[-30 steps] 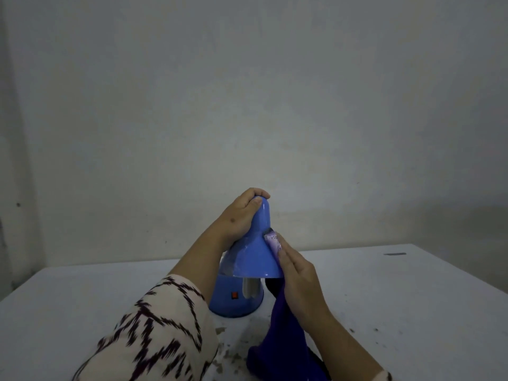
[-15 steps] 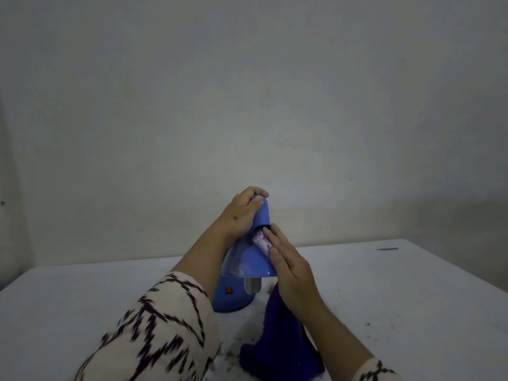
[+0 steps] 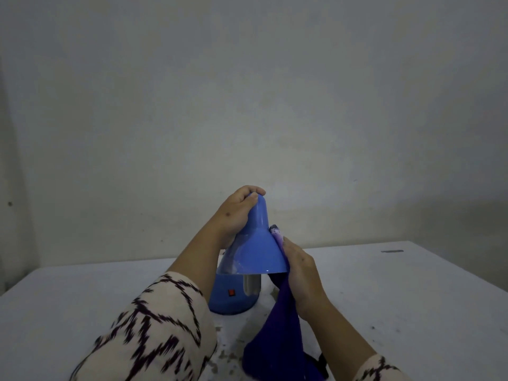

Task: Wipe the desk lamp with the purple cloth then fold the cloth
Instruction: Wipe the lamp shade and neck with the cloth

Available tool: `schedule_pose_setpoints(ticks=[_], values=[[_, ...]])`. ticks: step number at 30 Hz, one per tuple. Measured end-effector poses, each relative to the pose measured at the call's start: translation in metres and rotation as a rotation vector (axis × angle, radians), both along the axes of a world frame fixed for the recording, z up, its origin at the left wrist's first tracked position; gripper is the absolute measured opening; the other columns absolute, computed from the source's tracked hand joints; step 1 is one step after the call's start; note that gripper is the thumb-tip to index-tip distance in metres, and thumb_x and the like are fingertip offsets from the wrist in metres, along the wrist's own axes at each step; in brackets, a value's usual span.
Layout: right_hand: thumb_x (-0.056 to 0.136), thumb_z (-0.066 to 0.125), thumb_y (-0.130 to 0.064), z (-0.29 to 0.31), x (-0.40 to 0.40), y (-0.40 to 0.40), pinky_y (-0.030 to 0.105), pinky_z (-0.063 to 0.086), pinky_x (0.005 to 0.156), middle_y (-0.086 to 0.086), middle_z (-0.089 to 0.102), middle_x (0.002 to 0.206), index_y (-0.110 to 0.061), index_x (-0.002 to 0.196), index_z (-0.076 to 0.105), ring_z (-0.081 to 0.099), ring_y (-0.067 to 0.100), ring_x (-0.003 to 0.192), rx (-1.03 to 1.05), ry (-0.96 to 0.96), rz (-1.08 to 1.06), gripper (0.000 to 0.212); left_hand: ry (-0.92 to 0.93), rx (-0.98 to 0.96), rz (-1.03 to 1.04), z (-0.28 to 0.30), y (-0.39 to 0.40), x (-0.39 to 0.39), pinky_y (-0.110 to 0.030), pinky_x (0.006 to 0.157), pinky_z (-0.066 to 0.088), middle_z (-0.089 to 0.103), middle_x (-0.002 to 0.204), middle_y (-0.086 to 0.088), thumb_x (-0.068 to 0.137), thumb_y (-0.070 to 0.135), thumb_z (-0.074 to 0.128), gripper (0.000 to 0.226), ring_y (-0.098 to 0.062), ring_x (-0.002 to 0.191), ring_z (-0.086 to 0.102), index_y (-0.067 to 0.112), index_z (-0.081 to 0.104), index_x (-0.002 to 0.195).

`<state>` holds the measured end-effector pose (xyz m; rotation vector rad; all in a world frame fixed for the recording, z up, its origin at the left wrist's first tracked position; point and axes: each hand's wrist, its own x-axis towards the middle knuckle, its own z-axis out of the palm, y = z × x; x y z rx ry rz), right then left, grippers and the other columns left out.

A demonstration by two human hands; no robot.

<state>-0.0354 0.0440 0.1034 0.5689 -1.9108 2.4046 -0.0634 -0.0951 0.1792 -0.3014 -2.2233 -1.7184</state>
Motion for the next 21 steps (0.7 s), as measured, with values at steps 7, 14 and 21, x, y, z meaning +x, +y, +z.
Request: schedule_pose_setpoints(ticks=[7,14,21], values=[[0.093,0.048,-0.032,-0.006,0.018,-0.014,0.028,0.034,0.11,-0.014,0.043,0.139,-0.039,0.123,0.045,0.037,0.004,0.132,0.306,0.538,-0.212,0.032,-0.004,0.033,-0.035,0.002,-0.006,0.003,-0.045,0.094,0.042,0.049,0.111,-0.007,0.1,0.023,0.032,0.025,-0.022,0.096,0.047,0.023,0.056,0.099],[0.09,0.043,-0.025,-0.006,0.024,-0.027,0.047,0.036,0.105,0.001,0.062,0.122,-0.012,0.112,0.065,0.044,0.026,0.126,0.573,1.063,-0.464,0.034,-0.031,0.064,-0.074,0.003,-0.012,0.003,-0.035,0.074,0.046,0.051,0.101,-0.005,0.1,0.025,0.032,0.028,-0.02,0.084,0.048,0.027,0.059,0.092],[0.091,0.043,-0.021,-0.01,0.029,-0.025,0.052,0.036,0.104,0.001,0.069,0.112,-0.012,0.103,0.068,0.052,0.025,0.121,0.697,1.262,-0.423,0.03,-0.074,0.078,-0.097,0.003,-0.01,0.006,-0.027,0.064,0.053,0.055,0.097,-0.002,0.1,0.026,0.033,0.029,-0.017,0.081,0.053,0.031,0.06,0.091]])
